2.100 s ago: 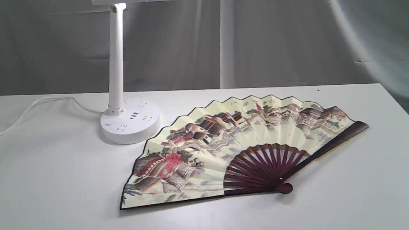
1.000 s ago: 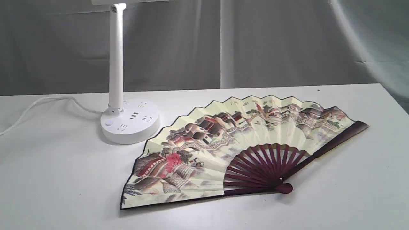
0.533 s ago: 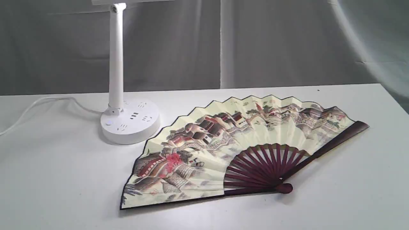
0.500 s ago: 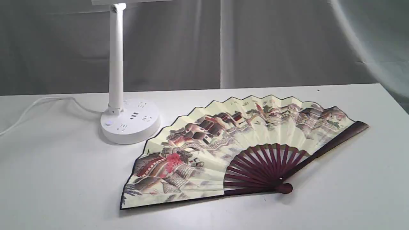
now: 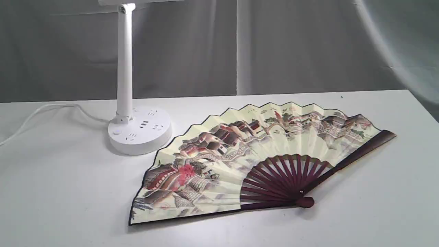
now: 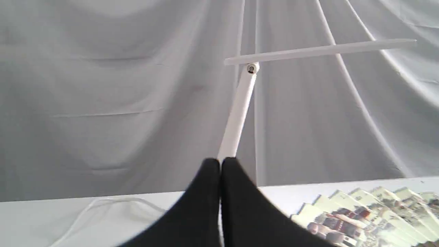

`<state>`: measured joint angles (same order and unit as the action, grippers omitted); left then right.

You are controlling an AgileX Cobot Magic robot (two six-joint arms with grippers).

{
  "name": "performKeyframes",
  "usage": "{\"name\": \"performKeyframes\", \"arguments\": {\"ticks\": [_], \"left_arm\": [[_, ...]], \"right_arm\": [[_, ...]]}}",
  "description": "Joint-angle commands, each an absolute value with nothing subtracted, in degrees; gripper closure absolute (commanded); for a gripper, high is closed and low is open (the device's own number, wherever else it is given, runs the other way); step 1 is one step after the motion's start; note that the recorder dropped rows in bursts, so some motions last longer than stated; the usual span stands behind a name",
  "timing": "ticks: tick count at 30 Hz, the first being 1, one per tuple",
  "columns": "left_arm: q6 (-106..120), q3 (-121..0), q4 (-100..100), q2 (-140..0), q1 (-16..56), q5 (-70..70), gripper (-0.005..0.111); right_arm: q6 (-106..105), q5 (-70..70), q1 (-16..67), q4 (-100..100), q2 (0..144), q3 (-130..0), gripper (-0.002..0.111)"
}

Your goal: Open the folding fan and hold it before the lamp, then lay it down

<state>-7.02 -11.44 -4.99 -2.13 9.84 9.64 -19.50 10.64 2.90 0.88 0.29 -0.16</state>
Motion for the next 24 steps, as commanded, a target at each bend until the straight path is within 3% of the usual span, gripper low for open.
{"name": "performKeyframes", "arguments": {"ticks": [1,6,18,24], "left_arm": [[0.00,-5.13,5.49,-0.71,4.13,0.00,0.107],[0.00,-1.15,5.24,0.00,1.31,1.50,0.107],[0.00,0.00,2.46,0.00,1.33,15.49,0.107],[0.00,0.00,2.94,0.00,1.33,15.37,0.107]], "right_arm": [[-19.23,10.57,2.53,1.12,0.29,0.00,0.108],[-19.23,10.57,2.53,1.12,0.29,0.00,0.108],[-19.23,10.57,2.53,1.12,0.29,0.00,0.108],[-19.23,10.57,2.53,1.12,0.29,0.00,0.108]]}}
